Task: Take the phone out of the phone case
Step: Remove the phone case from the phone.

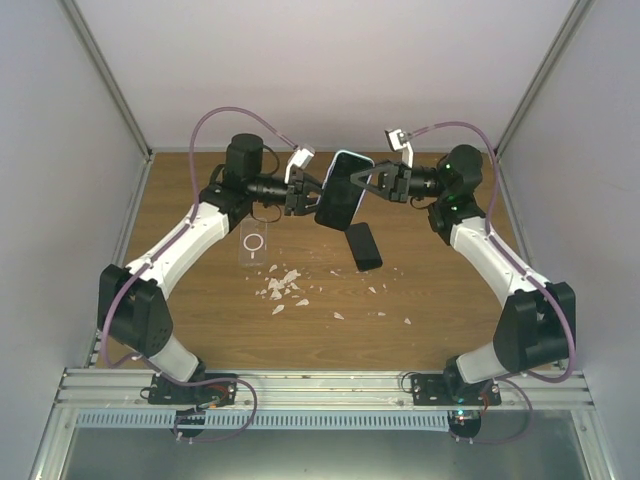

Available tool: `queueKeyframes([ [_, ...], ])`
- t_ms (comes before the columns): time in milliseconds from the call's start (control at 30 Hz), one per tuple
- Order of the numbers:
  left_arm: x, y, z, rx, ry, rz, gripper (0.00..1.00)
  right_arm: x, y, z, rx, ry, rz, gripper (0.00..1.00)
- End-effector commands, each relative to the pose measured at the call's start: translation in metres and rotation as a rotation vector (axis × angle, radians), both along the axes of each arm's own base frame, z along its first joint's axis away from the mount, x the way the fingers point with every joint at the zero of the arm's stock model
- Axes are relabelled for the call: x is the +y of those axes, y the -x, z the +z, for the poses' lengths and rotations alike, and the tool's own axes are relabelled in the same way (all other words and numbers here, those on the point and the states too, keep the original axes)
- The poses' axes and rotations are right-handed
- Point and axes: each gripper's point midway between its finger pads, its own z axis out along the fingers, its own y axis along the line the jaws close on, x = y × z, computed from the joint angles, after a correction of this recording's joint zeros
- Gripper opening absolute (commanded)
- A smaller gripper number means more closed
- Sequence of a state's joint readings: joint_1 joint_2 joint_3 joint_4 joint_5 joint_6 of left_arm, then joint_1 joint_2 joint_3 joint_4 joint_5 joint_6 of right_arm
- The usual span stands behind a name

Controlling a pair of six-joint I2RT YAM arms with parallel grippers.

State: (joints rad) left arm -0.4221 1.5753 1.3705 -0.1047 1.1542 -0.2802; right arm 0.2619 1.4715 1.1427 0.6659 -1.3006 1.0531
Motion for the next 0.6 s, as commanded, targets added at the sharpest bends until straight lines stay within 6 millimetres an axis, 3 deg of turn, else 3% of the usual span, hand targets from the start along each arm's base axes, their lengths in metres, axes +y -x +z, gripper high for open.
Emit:
queueKeyframes([
  [0, -0.006, -0.021, 0.031, -0.105, 0.047, 0.065, 0.36, 0.022, 0.042, -0.016, -0.013, 0.070, 0.198, 0.01],
  [367, -0.006, -0.012, 0.062, -0.183, 0.114, -0.022, 0.54, 0.036, 0.054, -0.036, 0.002, 0.106, 0.253, 0.01],
  [567, -0.002, -0.017, 0.044, -0.143, 0.090, 0.011, 0.56, 0.032, 0.047, -0.023, -0.020, 0.096, 0.243, 0.01],
])
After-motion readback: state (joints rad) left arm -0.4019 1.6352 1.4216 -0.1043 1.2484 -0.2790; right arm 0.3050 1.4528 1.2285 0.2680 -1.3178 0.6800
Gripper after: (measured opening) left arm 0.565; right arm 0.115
